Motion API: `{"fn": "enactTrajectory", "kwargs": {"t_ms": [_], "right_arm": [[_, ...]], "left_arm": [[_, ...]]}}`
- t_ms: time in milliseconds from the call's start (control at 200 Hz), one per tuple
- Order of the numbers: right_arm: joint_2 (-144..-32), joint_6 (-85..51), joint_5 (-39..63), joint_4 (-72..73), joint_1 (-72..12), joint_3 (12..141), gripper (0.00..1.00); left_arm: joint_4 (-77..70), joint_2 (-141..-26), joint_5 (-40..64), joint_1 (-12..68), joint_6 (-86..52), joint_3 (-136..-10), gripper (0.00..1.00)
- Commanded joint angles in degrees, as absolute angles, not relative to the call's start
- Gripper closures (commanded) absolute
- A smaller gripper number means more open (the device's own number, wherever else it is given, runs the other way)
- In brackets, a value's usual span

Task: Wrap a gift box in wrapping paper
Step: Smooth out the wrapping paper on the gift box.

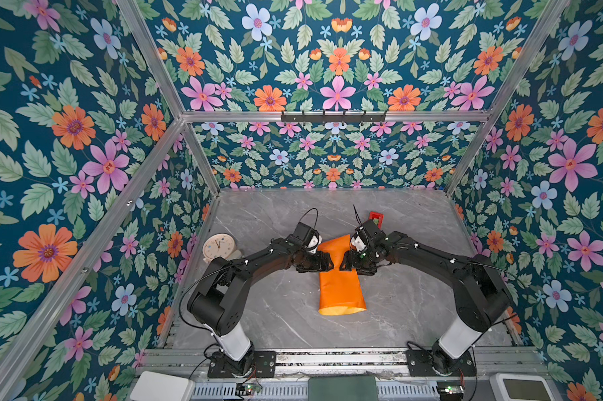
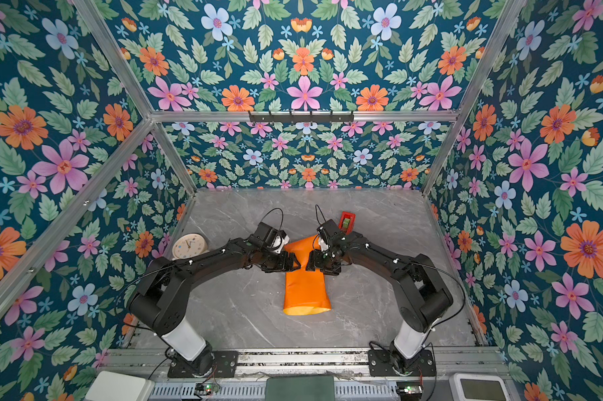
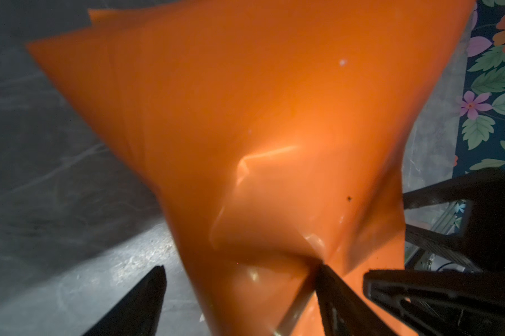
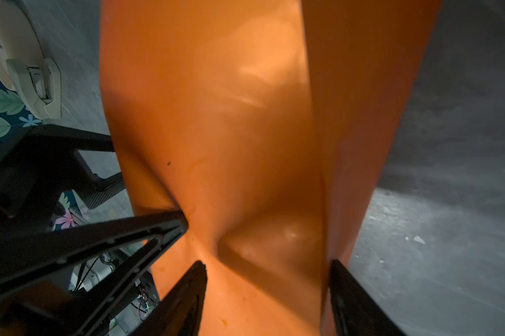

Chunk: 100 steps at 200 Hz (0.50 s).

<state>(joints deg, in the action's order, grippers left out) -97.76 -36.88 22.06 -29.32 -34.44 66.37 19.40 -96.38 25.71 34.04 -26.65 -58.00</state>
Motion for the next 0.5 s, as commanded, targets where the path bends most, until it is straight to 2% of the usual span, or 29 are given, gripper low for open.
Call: {"fn": "enactTrajectory", "kwargs": {"t_ms": [0, 290, 495], "right_arm": [[-98.10, -36.67, 25.84, -23.97, -34.80, 67.15, 0.33], [-93.12, -32.69, 21.68, -31.03, -32.67, 67.78, 0.25], [-88.29, -30.07, 25.12, -33.48, -24.14, 67.39, 0.24]], "left_arm": [[28.23, -97.12, 19.01, 33.67, -24.30, -56.87, 0.18], [28.38, -97.29, 18.81, 33.67, -23.75, -56.60, 0.18], [29.00, -97.82, 18.68, 33.66, -23.12, -56.87, 0.18]]}}
